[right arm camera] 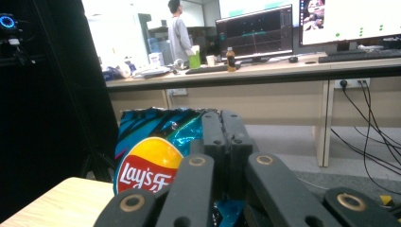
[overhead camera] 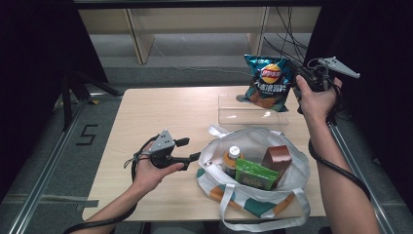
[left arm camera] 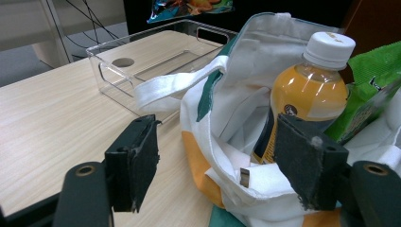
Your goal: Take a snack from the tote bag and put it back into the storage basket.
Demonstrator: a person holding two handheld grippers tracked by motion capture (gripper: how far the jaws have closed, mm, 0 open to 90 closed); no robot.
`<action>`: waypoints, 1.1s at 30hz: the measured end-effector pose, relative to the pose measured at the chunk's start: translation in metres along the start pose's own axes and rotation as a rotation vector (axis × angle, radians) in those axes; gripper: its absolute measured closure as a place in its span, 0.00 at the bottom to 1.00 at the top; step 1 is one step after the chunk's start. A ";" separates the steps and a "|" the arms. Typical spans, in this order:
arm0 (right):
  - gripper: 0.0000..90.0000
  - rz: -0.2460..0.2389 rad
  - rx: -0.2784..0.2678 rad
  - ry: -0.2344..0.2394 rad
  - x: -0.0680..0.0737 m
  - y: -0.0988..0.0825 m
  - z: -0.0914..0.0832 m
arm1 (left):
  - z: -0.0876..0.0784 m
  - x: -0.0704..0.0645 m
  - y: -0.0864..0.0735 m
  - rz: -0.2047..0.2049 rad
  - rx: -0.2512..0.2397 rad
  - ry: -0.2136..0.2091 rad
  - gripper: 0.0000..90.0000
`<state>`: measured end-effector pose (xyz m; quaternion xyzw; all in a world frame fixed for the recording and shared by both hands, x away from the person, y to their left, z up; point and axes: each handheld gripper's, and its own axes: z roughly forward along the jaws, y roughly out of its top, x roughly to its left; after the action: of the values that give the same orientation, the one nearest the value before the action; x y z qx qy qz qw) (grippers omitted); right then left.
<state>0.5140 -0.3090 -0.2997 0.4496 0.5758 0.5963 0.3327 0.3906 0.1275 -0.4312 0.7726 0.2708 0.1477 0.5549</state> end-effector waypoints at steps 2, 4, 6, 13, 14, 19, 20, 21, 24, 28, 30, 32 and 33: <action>1.00 0.006 -0.004 -0.002 -0.001 -0.002 0.002 | 0.000 0.000 0.000 0.001 0.001 -0.001 0.34; 1.00 0.017 0.000 -0.007 -0.002 -0.003 0.004 | 0.000 0.000 0.000 0.001 0.001 -0.001 0.34; 1.00 0.014 0.001 -0.005 -0.003 -0.005 0.006 | 0.000 0.000 0.000 0.001 0.001 -0.001 0.34; 1.00 0.029 0.012 -0.019 -0.004 -0.010 0.013 | 0.000 0.000 0.000 0.003 0.000 0.000 0.34; 1.00 0.029 0.012 -0.019 -0.004 -0.010 0.013 | 0.000 0.000 0.000 0.004 -0.011 -0.008 0.34; 1.00 0.024 0.024 -0.019 -0.006 -0.014 0.019 | -0.001 0.000 0.000 0.004 -0.001 0.002 0.34; 1.00 0.024 0.024 -0.019 -0.006 -0.014 0.019 | -0.001 0.000 0.000 0.004 -0.001 0.002 0.34; 1.00 0.043 0.026 -0.021 -0.005 -0.015 0.021 | -0.001 0.000 0.000 0.004 -0.002 0.001 0.34; 1.00 0.035 0.027 -0.021 -0.006 -0.016 0.023 | 0.000 0.000 -0.001 0.002 -0.005 -0.001 0.34; 1.00 0.046 0.032 -0.024 -0.006 -0.018 0.026 | 0.001 0.000 -0.001 0.002 -0.004 -0.003 0.34; 1.00 0.051 0.034 -0.026 -0.006 -0.018 0.027 | 0.001 0.000 -0.001 0.003 -0.004 -0.003 0.34; 1.00 0.042 0.033 -0.028 -0.008 -0.019 0.028 | 0.001 0.000 -0.001 0.003 -0.004 -0.003 0.34; 1.00 0.051 0.043 -0.029 -0.007 -0.019 0.028 | 0.001 0.000 -0.001 0.003 -0.004 -0.003 0.34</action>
<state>0.5406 -0.3026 -0.3213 0.4798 0.5719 0.5855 0.3163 0.3910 0.1273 -0.4322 0.7721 0.2685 0.1481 0.5566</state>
